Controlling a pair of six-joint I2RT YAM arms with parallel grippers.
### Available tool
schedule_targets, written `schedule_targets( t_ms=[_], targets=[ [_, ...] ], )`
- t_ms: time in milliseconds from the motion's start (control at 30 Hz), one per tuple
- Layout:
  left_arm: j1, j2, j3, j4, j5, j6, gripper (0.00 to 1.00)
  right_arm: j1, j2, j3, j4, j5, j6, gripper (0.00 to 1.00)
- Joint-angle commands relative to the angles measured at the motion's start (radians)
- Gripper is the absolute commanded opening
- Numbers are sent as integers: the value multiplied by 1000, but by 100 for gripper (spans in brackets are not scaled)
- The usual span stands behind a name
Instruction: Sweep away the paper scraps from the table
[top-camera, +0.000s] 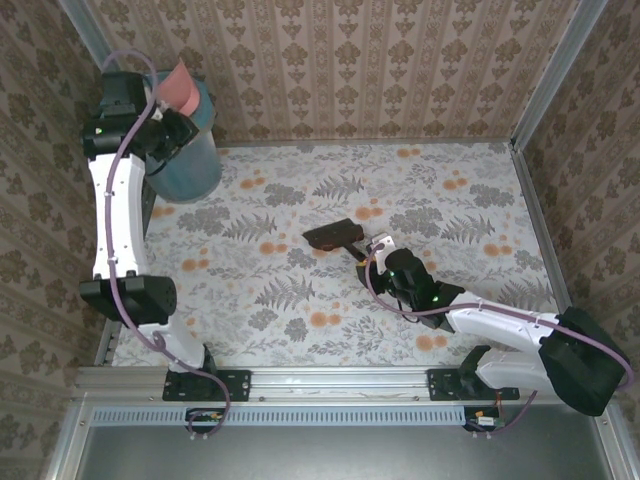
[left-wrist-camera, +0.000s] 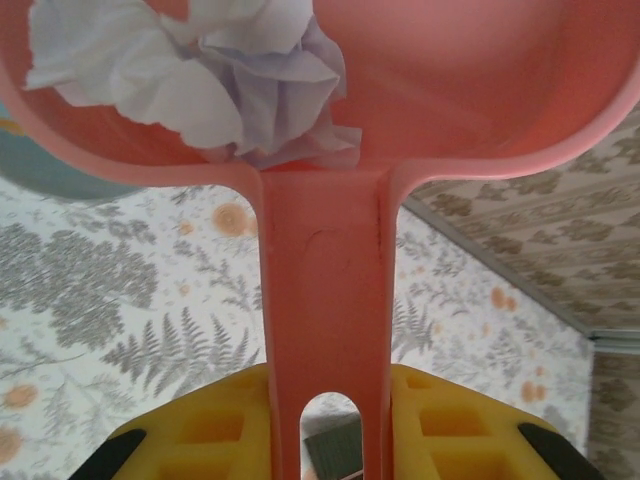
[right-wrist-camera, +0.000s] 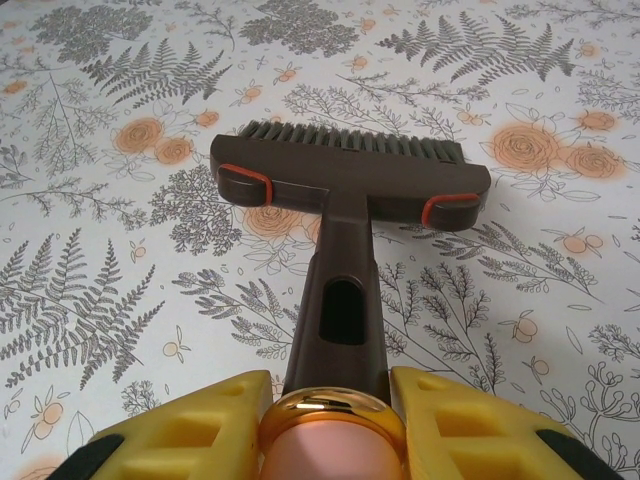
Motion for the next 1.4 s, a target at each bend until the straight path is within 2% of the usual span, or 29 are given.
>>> schedule_targets(
  t_ms=[0,467,600,733,900,1200,1367],
  targets=[
    [35,65,68,40,141,-88,0,7,-25,-10,4,27,-11,0],
    [86,239,121,384,319,-389,0,7,-2,-2,-2,54,-31,0],
    [100,246,58,516,349,-486,0,6,2,0,-3,62,-38,0],
    [112,252,34,582,372,-529,0,6,8,2,-1,64,-40,0],
    [131,218,-158,894,436,-715,0,7,20,6,1,59,-41,0],
    [143,179,-286,1073,443,-804,0,7,25,7,1,59,-39,0],
    [145,174,-284,1079,447,-805,0,7,28,9,-2,60,-40,0]
  ],
)
